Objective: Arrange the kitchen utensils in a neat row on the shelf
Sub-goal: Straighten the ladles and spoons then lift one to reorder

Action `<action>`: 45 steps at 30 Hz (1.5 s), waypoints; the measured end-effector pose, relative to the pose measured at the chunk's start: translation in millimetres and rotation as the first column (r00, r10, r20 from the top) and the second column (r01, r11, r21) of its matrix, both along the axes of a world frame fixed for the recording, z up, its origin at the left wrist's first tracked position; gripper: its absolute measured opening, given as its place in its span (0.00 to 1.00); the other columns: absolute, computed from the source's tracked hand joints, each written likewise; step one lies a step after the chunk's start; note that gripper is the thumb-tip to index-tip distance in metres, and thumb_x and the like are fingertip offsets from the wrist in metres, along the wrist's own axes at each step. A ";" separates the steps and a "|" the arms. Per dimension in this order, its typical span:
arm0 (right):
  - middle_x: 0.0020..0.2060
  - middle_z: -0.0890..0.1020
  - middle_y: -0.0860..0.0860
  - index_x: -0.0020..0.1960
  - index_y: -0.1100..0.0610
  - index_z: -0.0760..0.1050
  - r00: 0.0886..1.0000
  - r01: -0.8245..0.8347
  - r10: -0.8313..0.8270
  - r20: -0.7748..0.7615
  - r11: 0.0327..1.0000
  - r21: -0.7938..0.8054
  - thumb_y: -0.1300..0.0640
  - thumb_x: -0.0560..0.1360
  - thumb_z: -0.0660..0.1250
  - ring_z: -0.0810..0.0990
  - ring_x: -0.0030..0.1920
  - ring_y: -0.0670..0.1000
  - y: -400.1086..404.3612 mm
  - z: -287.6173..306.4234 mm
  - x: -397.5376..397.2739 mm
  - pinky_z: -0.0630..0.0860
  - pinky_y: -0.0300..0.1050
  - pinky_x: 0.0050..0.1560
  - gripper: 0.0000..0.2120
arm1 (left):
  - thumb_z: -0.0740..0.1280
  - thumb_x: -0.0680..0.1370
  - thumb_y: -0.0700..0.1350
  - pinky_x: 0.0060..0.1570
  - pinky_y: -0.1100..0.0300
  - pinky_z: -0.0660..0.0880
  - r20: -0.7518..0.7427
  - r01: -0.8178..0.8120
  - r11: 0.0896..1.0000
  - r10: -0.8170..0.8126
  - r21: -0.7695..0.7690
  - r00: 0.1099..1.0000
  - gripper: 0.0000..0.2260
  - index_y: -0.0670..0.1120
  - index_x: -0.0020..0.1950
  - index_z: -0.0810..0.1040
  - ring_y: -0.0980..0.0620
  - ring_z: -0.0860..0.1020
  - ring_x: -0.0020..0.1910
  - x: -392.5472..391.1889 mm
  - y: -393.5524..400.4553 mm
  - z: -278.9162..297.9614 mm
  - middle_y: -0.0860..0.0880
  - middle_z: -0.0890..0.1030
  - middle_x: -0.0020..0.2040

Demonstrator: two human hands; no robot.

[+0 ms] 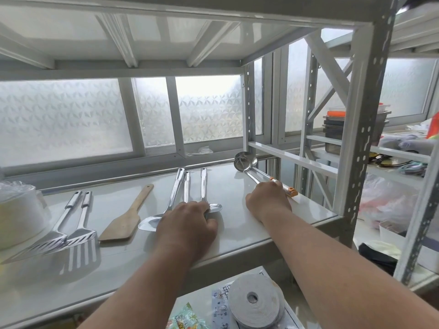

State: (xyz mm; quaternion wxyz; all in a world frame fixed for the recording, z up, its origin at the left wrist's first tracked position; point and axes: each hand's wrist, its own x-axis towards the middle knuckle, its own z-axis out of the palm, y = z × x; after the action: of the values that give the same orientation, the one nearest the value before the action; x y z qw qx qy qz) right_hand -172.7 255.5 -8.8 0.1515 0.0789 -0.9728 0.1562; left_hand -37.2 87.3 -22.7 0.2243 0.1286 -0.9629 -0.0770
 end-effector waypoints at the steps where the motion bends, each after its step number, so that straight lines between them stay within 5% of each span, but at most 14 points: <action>1: 0.56 0.82 0.59 0.61 0.62 0.79 1.000 0.019 -0.019 0.002 1.000 0.023 0.56 0.82 0.53 0.76 0.61 0.61 0.8 0.5 0.0 0.71 0.51 0.64 0.18 | 0.60 0.74 0.56 0.53 0.51 0.77 -0.002 0.000 1.000 0.000 0.002 1.000 0.15 0.56 0.55 0.80 0.44 0.80 0.54 0.4 0.3 0.3 0.52 0.84 0.52; 9: 0.59 0.81 0.59 0.63 0.62 0.78 0.999 0.033 -0.027 -0.034 0.982 0.185 0.56 0.83 0.53 0.75 0.63 0.61 0.7 2.4 1.2 0.70 0.50 0.64 0.19 | 0.60 0.73 0.57 0.53 0.51 0.76 0.000 -0.005 1.000 0.005 0.014 1.000 0.16 0.58 0.57 0.81 0.44 0.80 0.54 1.9 0.6 0.6 0.52 0.84 0.52; 21: 0.59 0.80 0.62 0.63 0.60 0.77 0.997 0.032 -0.036 0.068 0.998 0.052 0.51 0.79 0.53 0.75 0.62 0.61 -0.2 -2.1 -6.8 0.69 0.51 0.51 0.21 | 0.60 0.74 0.57 0.55 0.50 0.77 0.006 -0.005 1.000 0.005 0.028 1.000 0.17 0.58 0.58 0.81 0.44 0.80 0.55 3.0 2.0 2.5 0.52 0.84 0.53; 45: 0.56 0.82 0.61 0.57 0.62 0.79 1.000 0.011 -0.011 -0.004 0.998 -0.062 0.54 0.80 0.61 0.81 0.59 0.62 2.1 3.1 5.4 0.77 0.49 0.55 0.14 | 0.61 0.75 0.56 0.55 0.49 0.75 0.002 0.003 1.000 -0.003 0.015 1.000 0.15 0.56 0.57 0.81 0.44 0.80 0.55 4.6 5.0 5.1 0.52 0.84 0.53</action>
State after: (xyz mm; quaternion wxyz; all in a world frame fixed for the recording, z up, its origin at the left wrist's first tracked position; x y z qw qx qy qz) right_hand -167.3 257.6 -5.6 0.1570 0.0693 -0.9675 0.1855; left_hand -32.7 92.3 -17.6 0.2220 0.1288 -0.9628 -0.0844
